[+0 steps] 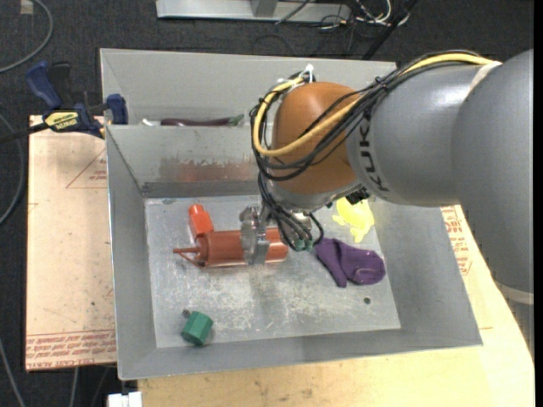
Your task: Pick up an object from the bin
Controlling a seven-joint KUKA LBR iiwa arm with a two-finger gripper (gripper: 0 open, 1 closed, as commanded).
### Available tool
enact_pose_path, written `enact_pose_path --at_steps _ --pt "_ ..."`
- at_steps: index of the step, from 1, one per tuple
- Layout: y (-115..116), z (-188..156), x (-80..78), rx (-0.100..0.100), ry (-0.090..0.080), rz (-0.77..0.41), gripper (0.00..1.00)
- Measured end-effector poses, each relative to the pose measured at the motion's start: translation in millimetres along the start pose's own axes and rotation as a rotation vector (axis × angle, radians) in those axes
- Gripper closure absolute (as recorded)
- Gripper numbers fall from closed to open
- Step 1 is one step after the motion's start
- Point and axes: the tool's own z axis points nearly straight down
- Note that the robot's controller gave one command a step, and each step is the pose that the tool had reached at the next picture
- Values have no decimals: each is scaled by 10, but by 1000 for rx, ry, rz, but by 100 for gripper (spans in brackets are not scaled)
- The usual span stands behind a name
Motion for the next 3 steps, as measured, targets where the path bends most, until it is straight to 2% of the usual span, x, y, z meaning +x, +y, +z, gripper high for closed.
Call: enact_pose_path --at_steps 1,2,3 --pt "-230 -1445 -146 -1 -22 -95 0" --pt "-228 -1396 -133 -1 -13 -95 0" --pt "-123 -1149 -21 0 -22 -154 0"
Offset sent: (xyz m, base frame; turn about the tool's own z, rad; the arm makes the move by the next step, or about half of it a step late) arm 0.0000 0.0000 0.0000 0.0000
